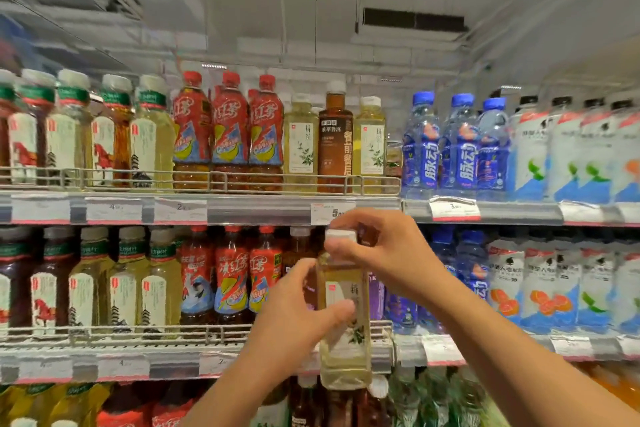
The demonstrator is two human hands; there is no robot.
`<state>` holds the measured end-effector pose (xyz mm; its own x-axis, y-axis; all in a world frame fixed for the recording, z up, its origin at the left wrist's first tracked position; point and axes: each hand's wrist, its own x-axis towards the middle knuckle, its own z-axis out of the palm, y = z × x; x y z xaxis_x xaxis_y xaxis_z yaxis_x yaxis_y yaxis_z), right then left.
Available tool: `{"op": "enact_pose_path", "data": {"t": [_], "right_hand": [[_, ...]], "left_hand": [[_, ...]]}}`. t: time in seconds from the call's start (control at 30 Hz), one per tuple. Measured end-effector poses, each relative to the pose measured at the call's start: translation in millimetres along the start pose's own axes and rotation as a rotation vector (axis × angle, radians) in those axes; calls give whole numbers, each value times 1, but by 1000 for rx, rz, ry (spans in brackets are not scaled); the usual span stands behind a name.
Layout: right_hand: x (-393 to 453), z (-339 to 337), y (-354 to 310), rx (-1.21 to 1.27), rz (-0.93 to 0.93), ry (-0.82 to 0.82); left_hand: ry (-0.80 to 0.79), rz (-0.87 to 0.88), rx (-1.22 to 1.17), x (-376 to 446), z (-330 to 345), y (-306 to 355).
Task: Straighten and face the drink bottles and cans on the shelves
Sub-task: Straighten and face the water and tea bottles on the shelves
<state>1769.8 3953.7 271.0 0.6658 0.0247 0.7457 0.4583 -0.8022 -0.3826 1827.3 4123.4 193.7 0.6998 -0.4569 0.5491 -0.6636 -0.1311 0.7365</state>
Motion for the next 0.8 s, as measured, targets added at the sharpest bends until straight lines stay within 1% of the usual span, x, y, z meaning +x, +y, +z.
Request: {"op": "enact_pose_path", "data": {"t": [0.07,0.1,0.17,0.23,0.27,0.3,0.37,0.43,0.53,0.6,0.67,0.8], "right_hand": [[22,-10,-7,54,-17,-54],[37,-16,-9,67,-21,-24],[72,-30,-12,-11,-30,137],[114,-43,-14,-191,-20,309],[134,-48,-16,-282,-16,355],[154,-52,-18,-368,-14,363],[189,-58,-22,-549,7,310],[217,-60,-22,-701,70,237],[244,-58,-14,-762,253,111],[250,-53,-8,-758,319,52],[250,-50,-5,-756,313,61],[245,-51,-11,-750,182,194]], "left_hand": [[56,5,-5,5,-10,6],[80,-1,-4,8,-15,7],[110,-19,-7,12,-24,10],[123,-19,-7,14,-32,12],[126,-19,-4,15,-35,13],[124,-20,-3,15,-38,15],[121,-20,-3,16,-40,17],[118,-21,-5,16,-40,19],[124,-5,28,16,-43,24],[142,4,49,17,-47,28],[161,14,63,17,-53,31],[196,8,61,17,-64,32]]}}
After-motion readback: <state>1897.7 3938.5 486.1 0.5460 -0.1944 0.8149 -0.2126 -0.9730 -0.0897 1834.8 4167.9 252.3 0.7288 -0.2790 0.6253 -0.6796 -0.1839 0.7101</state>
